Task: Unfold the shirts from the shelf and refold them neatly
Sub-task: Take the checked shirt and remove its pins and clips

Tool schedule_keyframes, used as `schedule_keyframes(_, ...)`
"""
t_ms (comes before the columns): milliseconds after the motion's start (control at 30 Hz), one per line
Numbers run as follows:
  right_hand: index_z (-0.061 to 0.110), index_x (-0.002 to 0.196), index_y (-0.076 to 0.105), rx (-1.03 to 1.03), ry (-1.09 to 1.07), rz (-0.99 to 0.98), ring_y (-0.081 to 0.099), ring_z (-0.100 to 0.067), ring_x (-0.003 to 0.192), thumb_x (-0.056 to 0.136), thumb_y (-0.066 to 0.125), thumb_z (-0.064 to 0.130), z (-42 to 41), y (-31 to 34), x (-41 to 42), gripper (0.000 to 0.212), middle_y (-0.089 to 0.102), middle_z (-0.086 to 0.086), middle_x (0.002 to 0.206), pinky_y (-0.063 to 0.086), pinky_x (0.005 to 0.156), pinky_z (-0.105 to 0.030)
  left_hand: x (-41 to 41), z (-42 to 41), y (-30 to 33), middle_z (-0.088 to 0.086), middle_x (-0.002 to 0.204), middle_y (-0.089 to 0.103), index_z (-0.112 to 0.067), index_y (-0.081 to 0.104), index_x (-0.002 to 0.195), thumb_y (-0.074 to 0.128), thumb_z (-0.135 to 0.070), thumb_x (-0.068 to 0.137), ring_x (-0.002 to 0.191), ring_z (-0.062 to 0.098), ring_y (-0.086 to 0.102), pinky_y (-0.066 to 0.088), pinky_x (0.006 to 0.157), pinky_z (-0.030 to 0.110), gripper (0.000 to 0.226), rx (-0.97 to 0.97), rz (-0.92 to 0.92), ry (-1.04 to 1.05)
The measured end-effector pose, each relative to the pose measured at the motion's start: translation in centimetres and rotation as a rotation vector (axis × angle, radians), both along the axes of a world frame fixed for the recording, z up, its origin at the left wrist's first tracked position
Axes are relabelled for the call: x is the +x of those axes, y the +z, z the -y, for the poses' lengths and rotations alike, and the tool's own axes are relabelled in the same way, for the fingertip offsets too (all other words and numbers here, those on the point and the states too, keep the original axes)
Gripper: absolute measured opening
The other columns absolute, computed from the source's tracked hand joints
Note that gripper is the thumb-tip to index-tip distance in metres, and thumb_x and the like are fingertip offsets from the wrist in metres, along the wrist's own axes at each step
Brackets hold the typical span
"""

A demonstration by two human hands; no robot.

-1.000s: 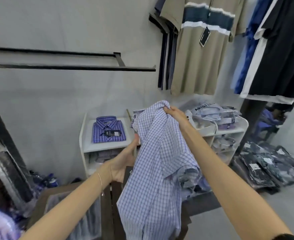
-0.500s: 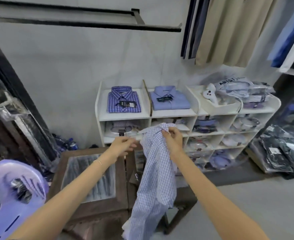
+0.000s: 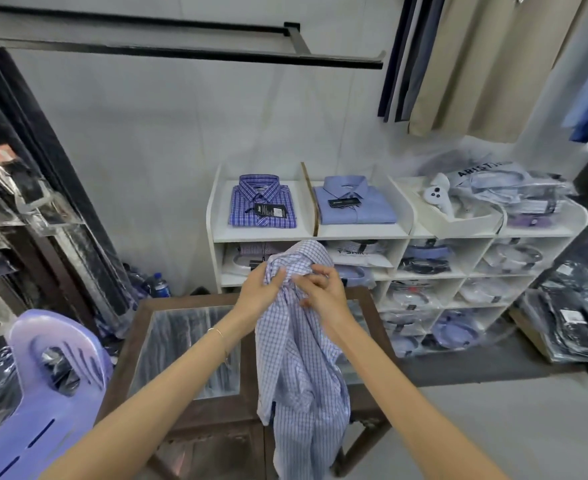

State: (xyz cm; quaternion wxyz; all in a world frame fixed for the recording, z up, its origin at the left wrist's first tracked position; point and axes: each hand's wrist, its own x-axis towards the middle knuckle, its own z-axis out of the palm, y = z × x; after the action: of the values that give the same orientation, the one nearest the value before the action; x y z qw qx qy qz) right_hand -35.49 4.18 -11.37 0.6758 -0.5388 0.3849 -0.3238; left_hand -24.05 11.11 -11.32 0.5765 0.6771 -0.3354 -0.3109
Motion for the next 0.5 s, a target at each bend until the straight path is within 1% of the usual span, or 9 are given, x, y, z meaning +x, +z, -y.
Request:
schedule_keyframes(67, 0.01, 0.118, 0.042, 0.107, 0.01, -0.051, 0.053, -0.013, 0.057, 0.076, 0.079, 0.009, 0.4, 0.1, -0.5, 0.056, 0.057, -0.01, 0.096, 0.046, 0.049, -0.024, 0.2, -0.6, 0.4, 0.002, 0.11, 0.069, -0.025, 0.062, 0.105, 0.052, -0.028, 0.097, 0.103, 0.019, 0.065, 0.053, 0.091, 0.035, 0.013, -0.042, -0.1, -0.062)
schedule_keyframes(100, 0.01, 0.119, 0.041, 0.166, 0.026, -0.076, 0.052, -0.012, 0.055, 0.073, 0.081, 0.009, 0.6, 0.0, -0.8, 0.062, 0.057, -0.011, 0.094, 0.044, 0.045, -0.023, 0.4, -0.9, 0.5, 0.006, 0.11, 0.07, -0.02, 0.063, 0.108, 0.052, -0.027, 0.097, 0.1, 0.02, 0.067, 0.055, 0.087, 0.033, 0.016, -0.066, -0.14, -0.073)
schedule_keyframes(200, 0.01, 0.122, 0.045, 0.209, 0.141, -0.215, 0.048, -0.008, 0.048, 0.073, 0.081, 0.009, 1.0, -0.4, -2.0, 0.061, 0.062, -0.008, 0.084, 0.037, 0.039, -0.02, 1.3, -1.4, 0.7, 0.009, 0.11, 0.071, -0.009, 0.063, 0.117, 0.055, -0.026, 0.096, 0.099, 0.023, 0.068, 0.056, 0.082, 0.032, 0.028, -0.11, -0.231, -0.04)
schedule_keyframes(233, 0.009, 0.122, 0.051, 0.174, 0.17, -0.269, 0.049, -0.007, 0.047, 0.076, 0.079, 0.01, 1.2, -0.6, -2.4, 0.055, 0.064, -0.008, 0.085, 0.037, 0.041, -0.019, 1.7, -1.6, 0.8, 0.009, 0.109, 0.071, -0.009, 0.063, 0.118, 0.056, -0.026, 0.095, 0.099, 0.022, 0.068, 0.057, 0.08, 0.031, 0.03, -0.108, -0.255, -0.021)
schedule_keyframes(300, 0.008, 0.118, 0.061, 0.076, 0.153, -0.317, 0.053, -0.006, 0.055, 0.081, 0.074, 0.009, 1.5, -0.7, -3.0, 0.04, 0.065, -0.004, 0.088, 0.042, 0.046, -0.018, 2.6, -2.0, 1.1, 0.009, 0.107, 0.071, -0.008, 0.064, 0.116, 0.06, -0.027, 0.093, 0.096, 0.021, 0.069, 0.057, 0.075, 0.027, 0.03, -0.091, -0.292, 0.014)
schedule_keyframes(367, 0.006, 0.112, 0.065, 0.007, 0.075, -0.284, 0.056, -0.006, 0.066, 0.084, 0.068, 0.003, 2.1, -0.7, -3.8, 0.028, 0.064, 0.0, 0.084, 0.045, 0.05, -0.012, 3.7, -2.8, 1.3, 0.01, 0.105, 0.072, -0.009, 0.066, 0.11, 0.066, -0.026, 0.088, 0.093, 0.022, 0.07, 0.057, 0.074, 0.029, 0.027, -0.062, -0.308, 0.042)
schedule_keyframes(400, 0.006, 0.11, 0.064, 0.001, 0.033, -0.253, 0.057, -0.007, 0.07, 0.084, 0.066, 0.0, 2.5, -0.6, -4.2, 0.027, 0.063, 0.0, 0.084, 0.046, 0.053, -0.011, 4.3, -3.3, 1.4, 0.01, 0.105, 0.072, -0.009, 0.067, 0.106, 0.07, -0.024, 0.085, 0.093, 0.023, 0.07, 0.057, 0.076, 0.031, 0.026, -0.041, -0.299, 0.04)
schedule_keyframes(433, 0.006, 0.109, 0.064, 0.009, 0.002, -0.222, 0.058, -0.008, 0.074, 0.084, 0.064, -0.001, 3.0, -0.5, -4.8, 0.026, 0.064, -0.002, 0.088, 0.047, 0.058, -0.013, 5.1, -3.8, 1.5, 0.01, 0.105, 0.072, -0.01, 0.067, 0.105, 0.073, -0.022, 0.082, 0.094, 0.024, 0.07, 0.057, 0.078, 0.032, 0.027, -0.011, -0.288, 0.026)
schedule_keyframes(500, 0.008, 0.103, 0.065, 0.052, -0.043, -0.153, 0.06, -0.013, 0.082, 0.085, 0.061, -0.002, 4.2, -0.7, -6.0, 0.021, 0.065, -0.009, 0.101, 0.048, 0.067, -0.021, 7.0, -5.0, 1.6, 0.008, 0.107, 0.072, -0.012, 0.066, 0.11, 0.077, -0.021, 0.076, 0.096, 0.023, 0.07, 0.056, 0.083, 0.035, 0.037, 0.08, -0.222, -0.068)
